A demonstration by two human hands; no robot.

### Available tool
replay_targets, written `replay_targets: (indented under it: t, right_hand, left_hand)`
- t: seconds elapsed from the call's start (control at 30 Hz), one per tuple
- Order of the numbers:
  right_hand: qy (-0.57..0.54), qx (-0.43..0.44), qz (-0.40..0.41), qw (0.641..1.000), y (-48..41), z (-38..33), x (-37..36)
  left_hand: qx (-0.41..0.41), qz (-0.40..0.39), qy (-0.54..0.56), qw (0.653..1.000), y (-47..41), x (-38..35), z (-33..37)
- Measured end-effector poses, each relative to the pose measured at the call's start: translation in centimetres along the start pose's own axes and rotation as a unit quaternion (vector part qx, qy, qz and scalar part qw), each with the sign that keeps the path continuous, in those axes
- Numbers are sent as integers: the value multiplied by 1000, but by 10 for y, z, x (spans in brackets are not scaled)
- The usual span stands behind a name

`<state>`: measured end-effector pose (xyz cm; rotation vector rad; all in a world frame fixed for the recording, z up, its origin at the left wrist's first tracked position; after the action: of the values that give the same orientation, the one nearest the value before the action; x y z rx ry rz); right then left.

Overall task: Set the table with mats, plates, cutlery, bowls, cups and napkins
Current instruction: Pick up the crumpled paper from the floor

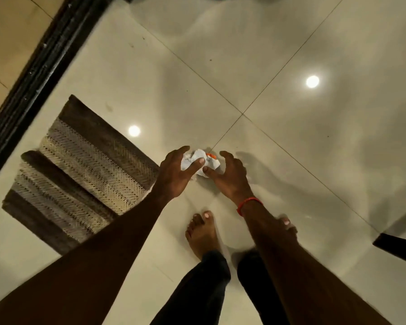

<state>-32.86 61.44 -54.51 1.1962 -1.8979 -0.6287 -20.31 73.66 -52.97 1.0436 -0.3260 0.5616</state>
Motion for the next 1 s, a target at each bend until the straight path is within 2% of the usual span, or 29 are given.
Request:
replay_targets:
  t: [0.17, 0.33, 0.43, 0.6, 0.7, 1.0]
  right_hand:
    - [-31, -12, 23, 999, -49, 21, -41]
    - [-47, 7, -13, 999, -57, 7, -59]
    - [-41, 21, -33, 998, -40, -7, -53]
    - [-61, 34, -2, 998, 18, -40, -7]
    - [-59, 74, 18, 995, 60, -70, 35]
    - [-55, 145, 98, 983, 209, -182, 191]
  left_hand:
    - [107, 39, 204, 972, -37, -32, -35]
    - [128, 17, 275, 953, -44, -46, -38]
    - [125, 48, 297, 945, -32, -37, -25]
    - [92, 44, 295, 950, 16, -6, 29]
    - [48, 32, 279, 959, 48, 18, 73]
    - [-13, -4, 260, 966, 174, 100, 233]
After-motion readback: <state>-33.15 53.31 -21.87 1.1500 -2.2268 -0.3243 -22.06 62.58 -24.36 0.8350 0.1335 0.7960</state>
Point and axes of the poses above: each hand's wrist, its own y-axis away from the middle knuckle, its own x-axis out of the back of the hand, z = x × y, the point moved 5 cm from there along -y, towards the middle knuckle, and after that the axes turned 3 degrees about x, right-handed, at the moved point
